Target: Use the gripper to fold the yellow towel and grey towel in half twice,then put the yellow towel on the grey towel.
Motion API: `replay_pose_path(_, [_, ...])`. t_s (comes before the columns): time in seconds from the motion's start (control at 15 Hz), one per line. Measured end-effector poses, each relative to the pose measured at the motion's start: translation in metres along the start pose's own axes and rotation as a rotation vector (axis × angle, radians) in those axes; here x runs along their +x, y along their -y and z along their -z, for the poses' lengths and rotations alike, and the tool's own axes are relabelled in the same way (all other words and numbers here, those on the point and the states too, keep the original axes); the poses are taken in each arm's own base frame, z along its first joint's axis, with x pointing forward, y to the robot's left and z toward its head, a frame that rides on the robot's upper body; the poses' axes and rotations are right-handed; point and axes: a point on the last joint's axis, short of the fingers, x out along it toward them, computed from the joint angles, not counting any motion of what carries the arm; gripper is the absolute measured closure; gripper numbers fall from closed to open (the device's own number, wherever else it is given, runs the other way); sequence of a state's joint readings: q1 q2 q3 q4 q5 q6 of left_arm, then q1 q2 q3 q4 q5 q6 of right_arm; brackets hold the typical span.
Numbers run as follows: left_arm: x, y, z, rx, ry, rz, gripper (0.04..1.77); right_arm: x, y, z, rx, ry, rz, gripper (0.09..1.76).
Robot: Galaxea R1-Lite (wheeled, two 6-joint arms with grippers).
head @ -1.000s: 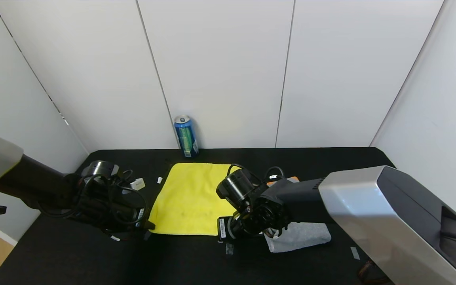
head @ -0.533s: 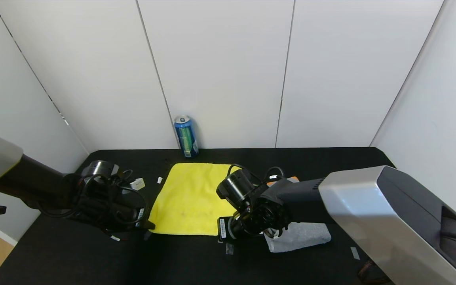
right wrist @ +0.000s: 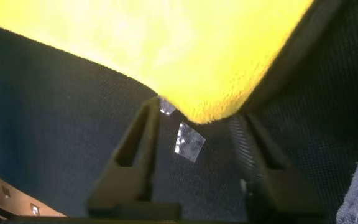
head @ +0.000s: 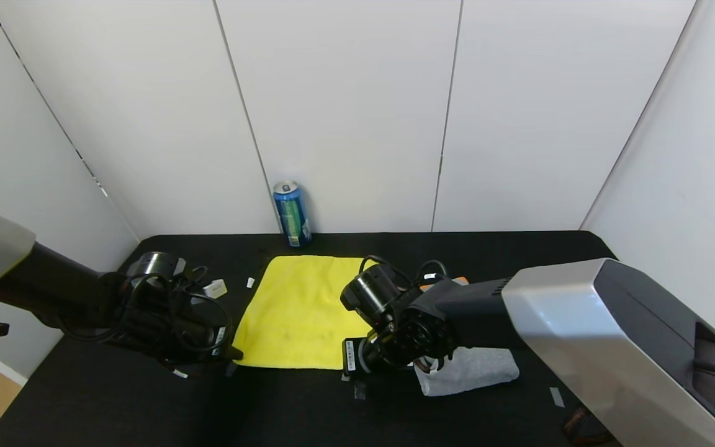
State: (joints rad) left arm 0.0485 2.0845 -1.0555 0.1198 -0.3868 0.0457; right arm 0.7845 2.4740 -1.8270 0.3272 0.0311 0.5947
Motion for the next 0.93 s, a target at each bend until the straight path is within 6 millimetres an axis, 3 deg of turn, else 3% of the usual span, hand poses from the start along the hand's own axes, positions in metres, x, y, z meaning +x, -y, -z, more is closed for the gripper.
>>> replay_pose_path(0.33, [0.000,0.000,0.000,0.001,0.001,0.000,1.69,-0.001,-0.001,-0.002,0.006,0.009,-0.003,0.57])
replay_pose_path(0.93, [-0.001,0.000,0.001,0.000,-0.001,-0.001,1.69,0.002,-0.001,-0.013,0.030,0.054,-0.001,0.29])
